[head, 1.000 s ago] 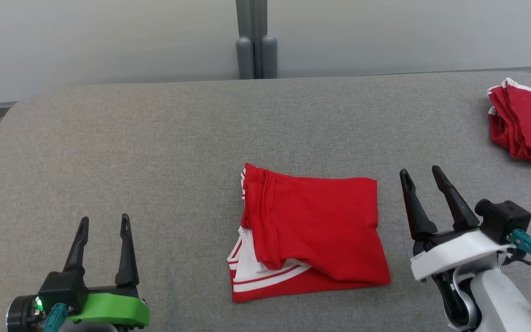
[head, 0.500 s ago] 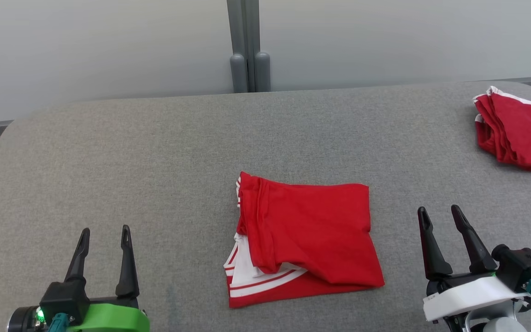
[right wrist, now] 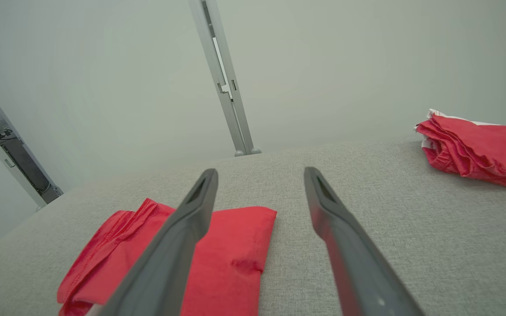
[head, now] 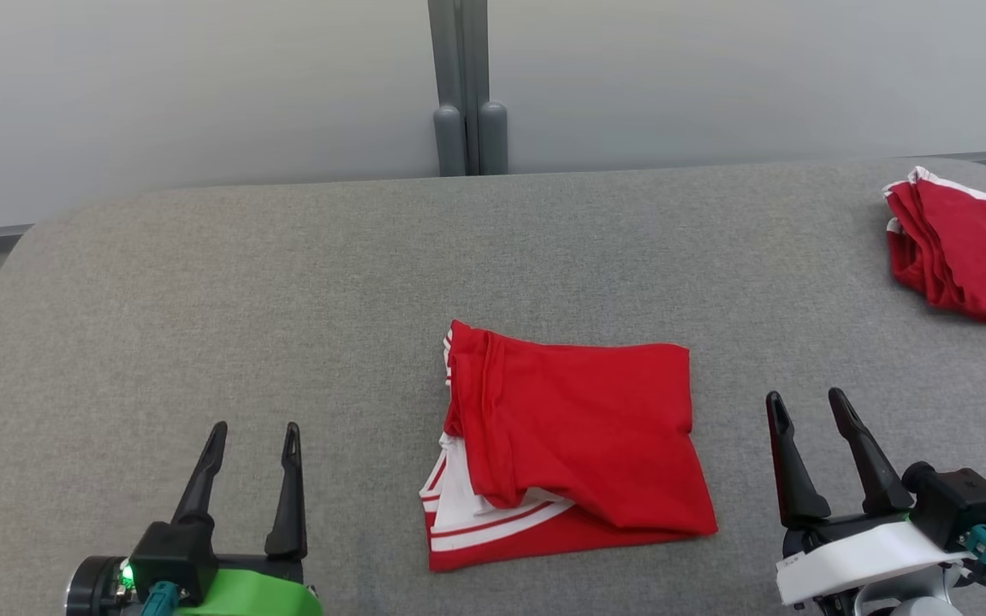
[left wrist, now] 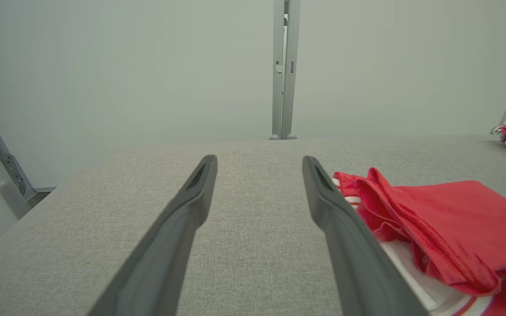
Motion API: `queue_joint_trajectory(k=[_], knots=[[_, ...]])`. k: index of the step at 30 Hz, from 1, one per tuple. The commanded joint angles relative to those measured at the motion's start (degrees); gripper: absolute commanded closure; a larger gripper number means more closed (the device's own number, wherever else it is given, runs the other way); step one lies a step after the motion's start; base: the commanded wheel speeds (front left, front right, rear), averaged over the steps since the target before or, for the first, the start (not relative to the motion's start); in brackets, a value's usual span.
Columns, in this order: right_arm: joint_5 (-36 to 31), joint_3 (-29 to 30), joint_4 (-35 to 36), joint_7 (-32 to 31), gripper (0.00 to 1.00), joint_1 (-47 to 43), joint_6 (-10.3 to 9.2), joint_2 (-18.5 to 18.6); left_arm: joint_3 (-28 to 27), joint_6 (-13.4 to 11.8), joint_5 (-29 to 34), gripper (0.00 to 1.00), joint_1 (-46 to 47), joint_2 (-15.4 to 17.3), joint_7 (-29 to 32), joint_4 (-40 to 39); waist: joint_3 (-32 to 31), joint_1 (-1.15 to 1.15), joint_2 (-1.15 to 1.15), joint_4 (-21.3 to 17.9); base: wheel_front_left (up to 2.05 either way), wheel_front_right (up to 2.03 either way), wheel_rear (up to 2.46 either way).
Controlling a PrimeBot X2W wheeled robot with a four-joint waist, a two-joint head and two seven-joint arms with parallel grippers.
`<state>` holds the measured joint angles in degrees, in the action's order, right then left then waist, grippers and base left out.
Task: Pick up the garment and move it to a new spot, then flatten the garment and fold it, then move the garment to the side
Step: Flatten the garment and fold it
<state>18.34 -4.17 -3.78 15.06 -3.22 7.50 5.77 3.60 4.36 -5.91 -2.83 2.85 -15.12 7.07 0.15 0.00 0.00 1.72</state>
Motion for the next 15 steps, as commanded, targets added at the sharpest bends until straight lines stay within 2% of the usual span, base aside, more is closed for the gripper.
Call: queue_joint_trajectory(k=[1,4,15], knots=[[-0.4,-0.03,0.07,0.13,0.0,0.19,-0.04,0.01,0.49,0.23,0.32,0.0,0.56,0.13,0.0,-0.15,0.19,0.0,0.0,0.08,0.0,0.0,0.0],[-0.39,-0.07,-0.1,0.13,0.0,0.33,-0.04,0.01,2.59,0.65,0.66,0.0,0.89,0.13,0.0,0.33,0.5,0.0,0.0,0.13,0.0,0.0,0.0],[-0.16,-1.23,-0.59,0.13,0.0,1.94,-0.04,-0.12,15.6,2.65,0.17,0.0,3.69,0.13,0.0,6.44,2.5,0.0,0.0,-1.52,0.0,0.0,0.0]])
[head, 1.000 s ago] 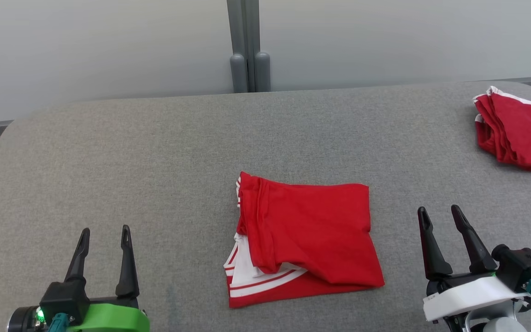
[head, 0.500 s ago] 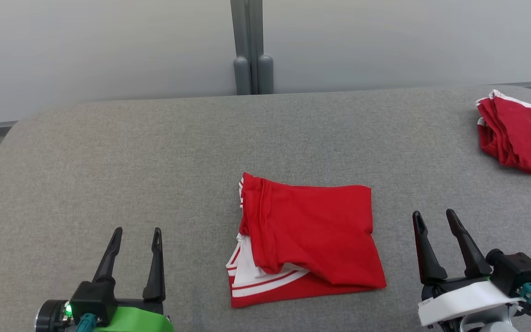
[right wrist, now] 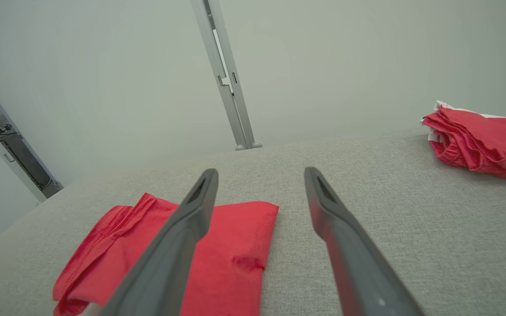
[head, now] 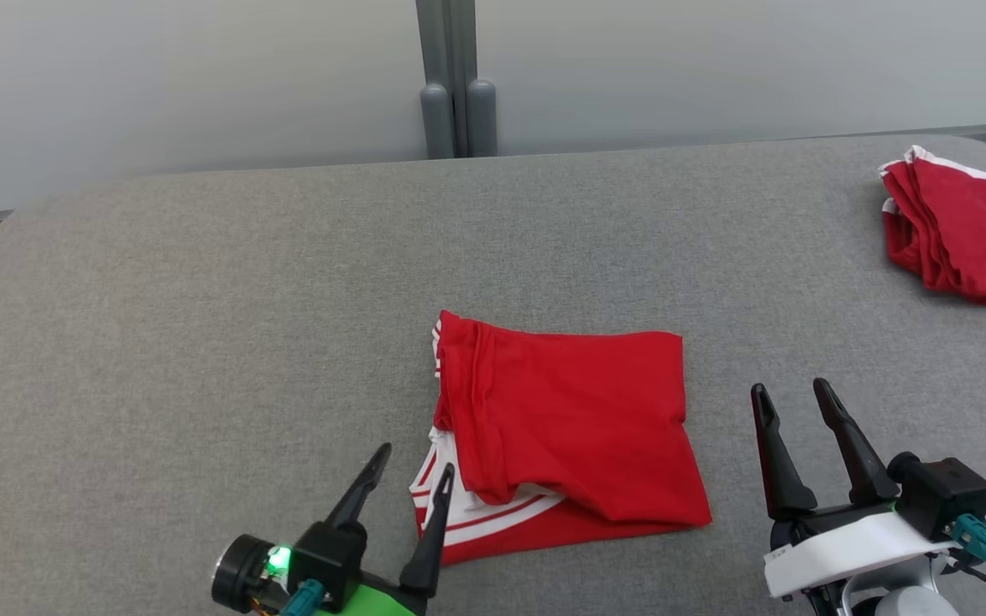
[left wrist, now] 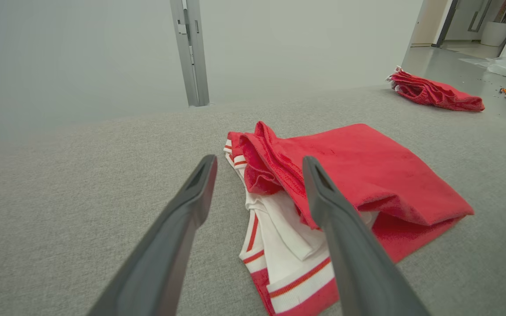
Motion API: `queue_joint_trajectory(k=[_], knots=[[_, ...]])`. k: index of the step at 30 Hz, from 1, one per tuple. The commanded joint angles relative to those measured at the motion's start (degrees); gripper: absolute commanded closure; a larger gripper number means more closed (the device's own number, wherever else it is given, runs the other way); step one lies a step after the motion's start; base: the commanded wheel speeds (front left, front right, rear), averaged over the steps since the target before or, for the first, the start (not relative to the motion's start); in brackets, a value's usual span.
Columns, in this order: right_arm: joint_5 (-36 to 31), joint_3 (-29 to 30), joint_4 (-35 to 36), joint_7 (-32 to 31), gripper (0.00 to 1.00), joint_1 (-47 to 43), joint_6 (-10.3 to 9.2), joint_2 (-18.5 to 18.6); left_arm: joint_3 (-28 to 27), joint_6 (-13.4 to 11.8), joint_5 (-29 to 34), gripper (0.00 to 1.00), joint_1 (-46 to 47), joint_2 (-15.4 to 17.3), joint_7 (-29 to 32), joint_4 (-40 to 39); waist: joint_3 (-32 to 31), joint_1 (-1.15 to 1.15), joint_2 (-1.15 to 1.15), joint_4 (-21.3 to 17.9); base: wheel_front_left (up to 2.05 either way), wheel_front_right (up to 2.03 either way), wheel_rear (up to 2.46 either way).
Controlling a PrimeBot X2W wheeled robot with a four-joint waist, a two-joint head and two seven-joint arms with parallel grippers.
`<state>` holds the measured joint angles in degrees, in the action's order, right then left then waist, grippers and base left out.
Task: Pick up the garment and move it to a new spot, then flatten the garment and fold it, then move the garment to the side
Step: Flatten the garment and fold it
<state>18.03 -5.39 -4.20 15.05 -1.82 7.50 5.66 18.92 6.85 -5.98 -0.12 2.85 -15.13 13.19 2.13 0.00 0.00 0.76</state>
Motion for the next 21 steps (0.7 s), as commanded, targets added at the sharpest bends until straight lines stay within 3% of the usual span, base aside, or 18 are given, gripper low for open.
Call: queue_joint_trajectory(k=[1,8,21], knots=[[0.19,-0.09,-0.21,0.14,0.0,0.69,-0.04,0.0,1.18,0.18,0.49,0.0,1.45,0.13,0.02,1.16,0.69,0.0,0.0,-0.83,0.0,0.0,0.0],[0.23,-0.08,-0.35,0.14,0.0,1.25,-0.04,-0.14,6.29,0.58,-0.5,0.0,4.07,0.17,0.01,7.96,2.02,0.0,0.0,-3.27,0.0,0.0,0.0],[0.09,0.21,0.18,0.14,0.0,2.36,-0.04,-0.22,8.05,0.56,-3.5,0.0,7.34,0.18,0.02,13.61,3.97,0.0,0.0,-5.24,0.0,0.0,0.0]])
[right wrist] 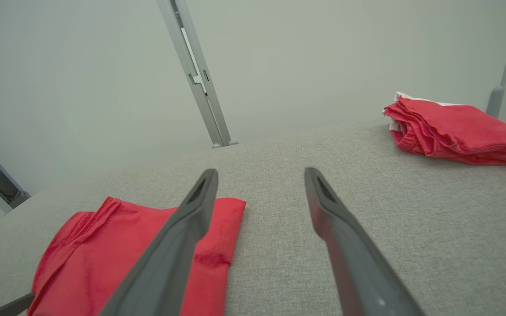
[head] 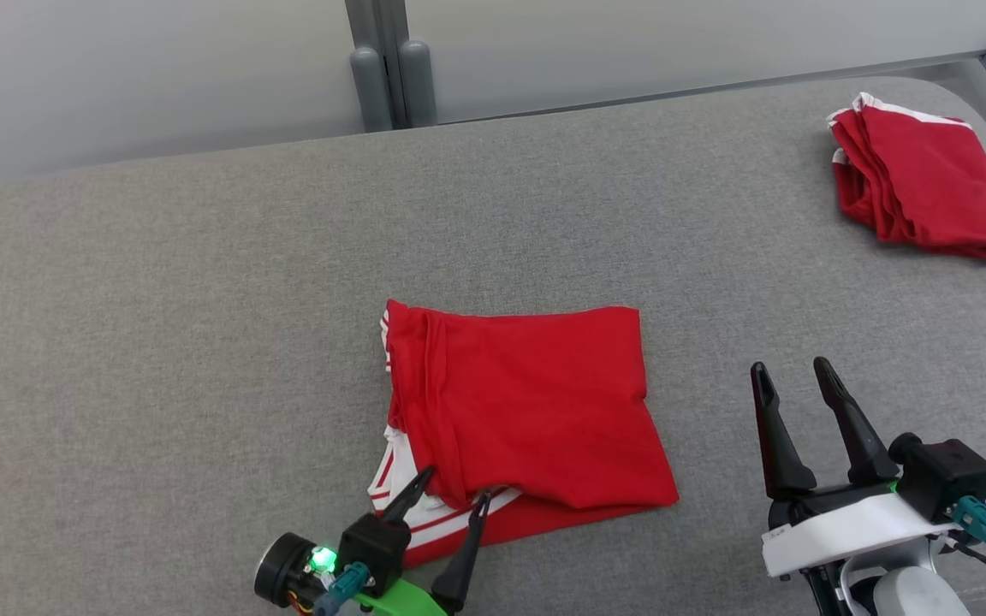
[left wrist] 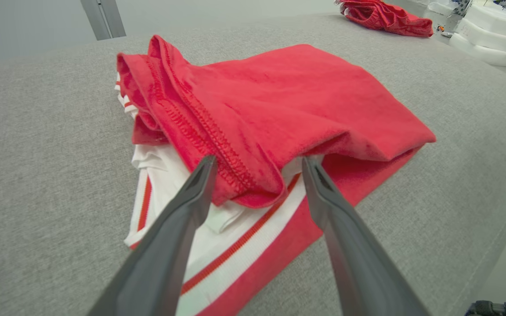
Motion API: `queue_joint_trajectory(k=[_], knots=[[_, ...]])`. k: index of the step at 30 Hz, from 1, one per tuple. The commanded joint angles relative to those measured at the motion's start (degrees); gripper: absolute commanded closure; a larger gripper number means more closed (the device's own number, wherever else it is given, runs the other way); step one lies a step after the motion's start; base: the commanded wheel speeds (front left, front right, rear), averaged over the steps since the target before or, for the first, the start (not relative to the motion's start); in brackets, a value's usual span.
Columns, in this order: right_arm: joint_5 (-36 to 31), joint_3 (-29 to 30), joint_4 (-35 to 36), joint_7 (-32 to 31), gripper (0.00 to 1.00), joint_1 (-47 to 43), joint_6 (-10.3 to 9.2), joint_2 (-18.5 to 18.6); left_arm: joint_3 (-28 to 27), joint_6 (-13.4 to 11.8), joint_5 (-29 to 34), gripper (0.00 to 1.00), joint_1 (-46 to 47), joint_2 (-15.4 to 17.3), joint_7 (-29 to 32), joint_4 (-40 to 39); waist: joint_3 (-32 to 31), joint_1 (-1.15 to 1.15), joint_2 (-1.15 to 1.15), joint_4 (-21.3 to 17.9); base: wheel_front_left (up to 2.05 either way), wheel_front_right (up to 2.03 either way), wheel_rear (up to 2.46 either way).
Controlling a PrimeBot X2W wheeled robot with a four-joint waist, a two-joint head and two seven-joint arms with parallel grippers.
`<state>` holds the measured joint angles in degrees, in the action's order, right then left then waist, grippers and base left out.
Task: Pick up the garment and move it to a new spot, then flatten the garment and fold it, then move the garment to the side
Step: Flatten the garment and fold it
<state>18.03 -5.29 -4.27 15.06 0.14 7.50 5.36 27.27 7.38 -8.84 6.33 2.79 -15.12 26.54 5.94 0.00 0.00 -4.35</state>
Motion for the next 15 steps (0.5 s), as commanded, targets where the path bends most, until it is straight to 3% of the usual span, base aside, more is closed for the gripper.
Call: queue_joint_trajectory(k=[1,2,3,4,15], knots=[[0.06,0.19,0.28,0.13,0.0,0.4,-0.04,0.09,-0.43,0.02,-0.82,0.0,0.92,0.24,0.01,0.53,0.25,0.0,0.0,-0.14,0.0,0.0,0.0],[0.0,0.28,0.35,0.13,0.0,0.47,-0.04,0.08,-0.57,0.02,-0.95,0.56,1.18,0.25,0.01,0.66,0.32,0.0,0.0,-0.11,0.0,0.0,0.0],[-0.04,0.34,0.41,0.13,0.0,0.49,-0.04,0.08,-0.71,0.02,-1.07,0.73,1.38,0.25,0.01,0.74,0.34,0.0,0.0,-0.08,0.0,0.0,0.0],[-0.13,0.47,0.45,0.13,0.0,0.44,-0.04,0.07,-0.98,0.02,-1.2,1.0,1.56,0.25,0.01,0.7,0.33,0.0,0.0,0.0,0.0,0.0,0.0],[-0.56,1.09,-0.08,0.13,0.0,-0.66,-0.04,-0.12,-1.88,0.1,0.47,1.0,-1.28,1.26,0.01,-3.41,-0.63,0.0,0.0,1.68,0.0,0.0,0.0]])
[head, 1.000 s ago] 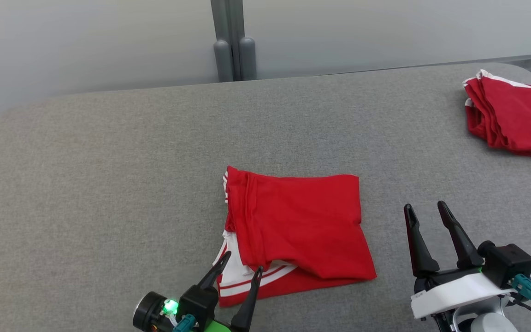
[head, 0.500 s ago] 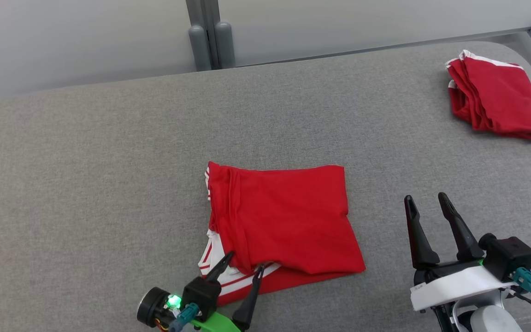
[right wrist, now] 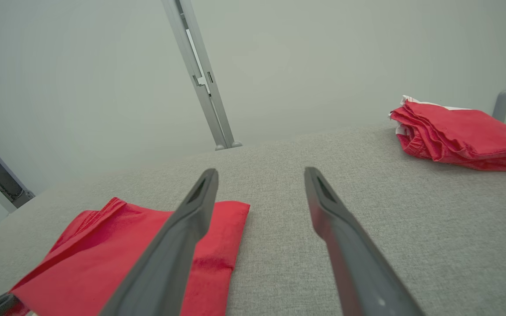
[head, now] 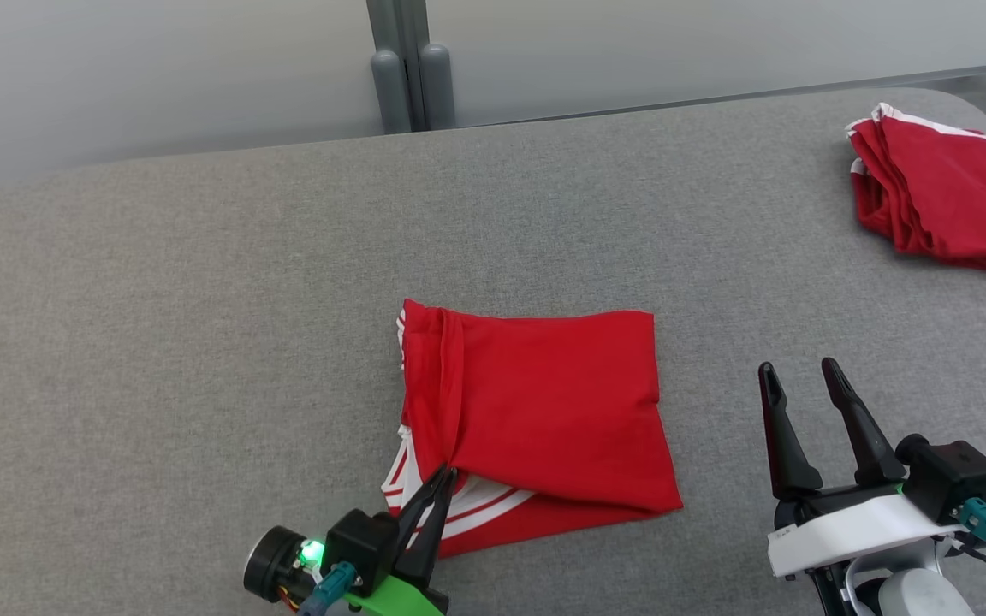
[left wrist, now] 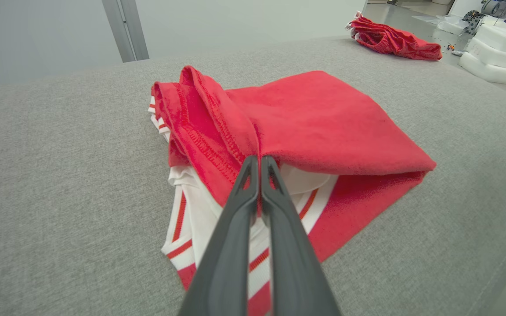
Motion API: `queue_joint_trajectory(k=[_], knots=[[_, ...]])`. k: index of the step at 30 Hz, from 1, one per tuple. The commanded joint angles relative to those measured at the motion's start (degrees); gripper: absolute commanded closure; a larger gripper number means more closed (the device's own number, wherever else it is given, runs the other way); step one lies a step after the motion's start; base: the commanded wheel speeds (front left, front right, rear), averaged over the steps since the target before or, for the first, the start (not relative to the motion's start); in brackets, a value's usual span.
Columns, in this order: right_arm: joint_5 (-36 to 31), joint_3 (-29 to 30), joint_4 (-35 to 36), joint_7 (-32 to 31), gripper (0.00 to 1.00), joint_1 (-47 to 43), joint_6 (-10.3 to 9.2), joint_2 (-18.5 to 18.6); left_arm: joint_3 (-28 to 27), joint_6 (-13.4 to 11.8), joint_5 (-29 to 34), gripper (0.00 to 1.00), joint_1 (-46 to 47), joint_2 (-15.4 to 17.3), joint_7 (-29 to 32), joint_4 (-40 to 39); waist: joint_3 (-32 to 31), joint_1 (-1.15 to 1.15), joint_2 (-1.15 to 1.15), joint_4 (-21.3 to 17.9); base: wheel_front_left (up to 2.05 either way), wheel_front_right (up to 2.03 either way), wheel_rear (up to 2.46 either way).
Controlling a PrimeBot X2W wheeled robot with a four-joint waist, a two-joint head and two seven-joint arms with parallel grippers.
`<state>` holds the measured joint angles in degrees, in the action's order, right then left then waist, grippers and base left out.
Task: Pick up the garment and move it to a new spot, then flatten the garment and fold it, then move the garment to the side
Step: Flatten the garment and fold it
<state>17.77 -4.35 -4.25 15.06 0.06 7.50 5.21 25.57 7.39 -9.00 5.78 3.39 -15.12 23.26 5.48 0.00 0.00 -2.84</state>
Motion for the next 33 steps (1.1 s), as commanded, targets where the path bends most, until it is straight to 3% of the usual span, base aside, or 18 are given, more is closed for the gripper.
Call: queue_joint_trajectory(k=[1,8,9,10,11,12,21,33], knots=[[-0.31,0.22,-0.16,0.13,0.0,-0.66,-0.04,0.02,-0.03,0.09,0.6,1.0,-1.28,0.81,0.01,-0.74,-0.27,0.0,0.0,0.3,0.0,0.0,0.0],[-0.23,0.53,-0.43,0.13,0.0,-0.86,-0.04,0.06,2.71,0.12,-1.4,1.0,-4.43,1.58,0.01,-1.58,-0.67,0.0,0.0,0.96,0.0,0.0,0.0],[-0.23,0.46,-0.51,0.13,0.0,-0.86,-0.04,0.08,2.81,0.12,-1.37,0.95,-4.49,1.65,0.01,-1.48,-0.71,0.0,0.0,1.01,0.0,0.0,0.0],[-0.22,0.41,-0.6,0.13,0.0,-0.86,-0.04,0.12,2.61,0.12,-1.49,0.62,-4.49,1.55,0.01,-1.58,-0.77,0.0,0.0,1.09,0.0,0.0,0.0],[-0.21,0.34,-0.67,0.13,0.0,-0.86,-0.04,0.17,2.45,0.12,-1.59,0.14,-4.54,1.38,0.01,-1.66,-0.84,0.0,0.0,1.16,0.0,0.0,0.0],[-0.2,0.29,-0.71,0.13,0.0,-0.87,-0.04,0.2,2.38,0.12,-1.49,0.0,-4.54,1.25,0.01,-1.62,-0.94,0.0,0.0,1.21,0.0,0.0,0.0],[-0.18,0.59,-0.77,0.13,0.0,-1.32,-0.04,0.76,-2.55,-1.04,-1.21,0.0,-5.07,0.57,0.01,-5.15,-2.13,0.0,0.0,1.67,0.0,0.0,0.0],[-0.82,1.28,0.02,0.14,0.0,-2.29,-0.04,0.64,-16.97,-4.37,0.35,0.0,-6.77,1.27,0.01,-13.27,-4.54,0.0,0.0,3.37,0.0,0.0,0.0]])
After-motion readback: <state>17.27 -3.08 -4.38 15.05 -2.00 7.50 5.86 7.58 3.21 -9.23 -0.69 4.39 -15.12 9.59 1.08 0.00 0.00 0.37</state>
